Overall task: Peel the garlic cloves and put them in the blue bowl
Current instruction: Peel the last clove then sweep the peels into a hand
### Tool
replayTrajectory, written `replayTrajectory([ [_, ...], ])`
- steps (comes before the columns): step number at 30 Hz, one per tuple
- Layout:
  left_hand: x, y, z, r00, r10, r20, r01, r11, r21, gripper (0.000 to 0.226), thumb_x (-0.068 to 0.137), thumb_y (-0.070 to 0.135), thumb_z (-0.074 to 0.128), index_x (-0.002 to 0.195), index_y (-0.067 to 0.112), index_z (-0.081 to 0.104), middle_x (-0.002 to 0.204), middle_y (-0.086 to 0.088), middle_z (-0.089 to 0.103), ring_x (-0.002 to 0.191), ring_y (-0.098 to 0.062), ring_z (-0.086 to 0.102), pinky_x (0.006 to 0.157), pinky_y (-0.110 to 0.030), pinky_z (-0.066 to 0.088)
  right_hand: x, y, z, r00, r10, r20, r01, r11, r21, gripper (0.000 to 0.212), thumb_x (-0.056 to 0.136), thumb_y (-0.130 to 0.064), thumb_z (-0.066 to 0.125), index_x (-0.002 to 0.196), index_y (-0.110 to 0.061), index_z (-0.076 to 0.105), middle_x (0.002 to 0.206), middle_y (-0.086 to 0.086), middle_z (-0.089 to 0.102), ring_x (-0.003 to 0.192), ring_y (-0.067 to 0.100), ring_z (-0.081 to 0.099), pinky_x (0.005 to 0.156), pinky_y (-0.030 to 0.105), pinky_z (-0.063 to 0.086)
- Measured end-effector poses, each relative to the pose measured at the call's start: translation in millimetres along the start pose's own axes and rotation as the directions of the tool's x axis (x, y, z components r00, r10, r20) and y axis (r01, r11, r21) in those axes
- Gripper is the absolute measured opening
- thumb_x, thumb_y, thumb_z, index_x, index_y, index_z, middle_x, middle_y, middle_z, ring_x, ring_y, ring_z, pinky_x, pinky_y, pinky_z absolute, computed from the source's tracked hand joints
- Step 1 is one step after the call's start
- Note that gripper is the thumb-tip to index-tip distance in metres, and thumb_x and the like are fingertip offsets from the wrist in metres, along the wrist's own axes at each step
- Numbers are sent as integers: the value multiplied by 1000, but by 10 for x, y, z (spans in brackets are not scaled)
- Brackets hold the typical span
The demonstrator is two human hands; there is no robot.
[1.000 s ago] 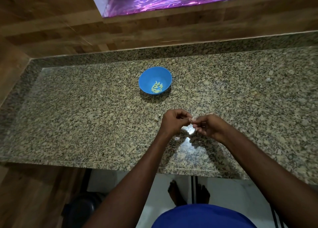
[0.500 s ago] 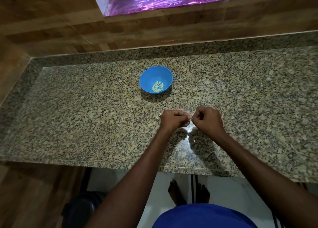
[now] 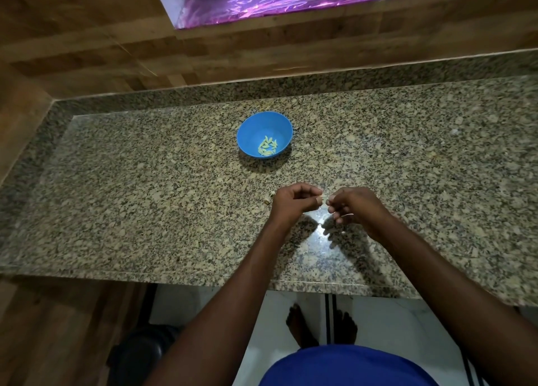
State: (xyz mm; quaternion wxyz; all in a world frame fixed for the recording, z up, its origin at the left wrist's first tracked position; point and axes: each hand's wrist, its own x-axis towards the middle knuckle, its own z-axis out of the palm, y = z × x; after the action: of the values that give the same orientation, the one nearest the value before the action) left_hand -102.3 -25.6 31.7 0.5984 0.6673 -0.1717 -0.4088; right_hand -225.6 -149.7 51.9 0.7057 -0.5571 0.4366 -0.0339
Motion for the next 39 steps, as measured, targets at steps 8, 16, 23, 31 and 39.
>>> replayTrajectory([
  [8, -3, -30, -14, 1000, 5, -8, -5, 1000, 28, 16, 82, -8, 74, 96, 0, 72, 84, -10, 71, 77, -13, 68, 74, -26, 57, 23, 88, 26, 989, -149, -19, 144, 978, -154, 3, 88, 3, 67, 88, 4, 70, 79, 22, 73, 63, 34, 67, 58, 38, 59],
  [16, 34, -70, -24, 1000, 19, -8, -18, 992, 126, 22, 79, 0, 81, 99, 4, 72, 79, -10, 67, 76, -16, 67, 71, -28, 58, 46, 137, 46, 976, -216, -13, 213, 972, -103, 7, 85, -2, 76, 84, 2, 70, 78, 27, 71, 59, 30, 67, 60, 38, 60],
  [23, 82, -183, -32, 1000, -10, -28, 14, 989, 144, 19, 86, 0, 74, 103, 7, 77, 89, -21, 74, 79, -22, 71, 83, -44, 62, 153, 218, 86, 989, -127, -70, 122, 990, -74, 5, 85, 7, 68, 81, 5, 69, 79, 33, 68, 63, 33, 67, 58, 36, 60],
  [31, 116, -198, -35, 991, -127, -31, 129, 991, 41, 9, 90, 2, 72, 97, -1, 75, 80, -19, 74, 69, -23, 68, 72, -34, 61, 231, 202, 122, 977, -198, -79, 177, 959, -220, 12, 88, 0, 70, 77, -1, 68, 70, 26, 70, 57, 33, 67, 58, 42, 59],
  [39, 190, -177, -19, 989, -129, -78, 135, 987, 90, 20, 84, 15, 81, 97, 2, 75, 79, -19, 74, 62, -17, 67, 54, -24, 55, 315, 222, 126, 998, -62, -20, 62, 998, -5, 18, 84, -8, 78, 87, 7, 69, 78, 24, 72, 60, 24, 68, 64, 35, 60],
])
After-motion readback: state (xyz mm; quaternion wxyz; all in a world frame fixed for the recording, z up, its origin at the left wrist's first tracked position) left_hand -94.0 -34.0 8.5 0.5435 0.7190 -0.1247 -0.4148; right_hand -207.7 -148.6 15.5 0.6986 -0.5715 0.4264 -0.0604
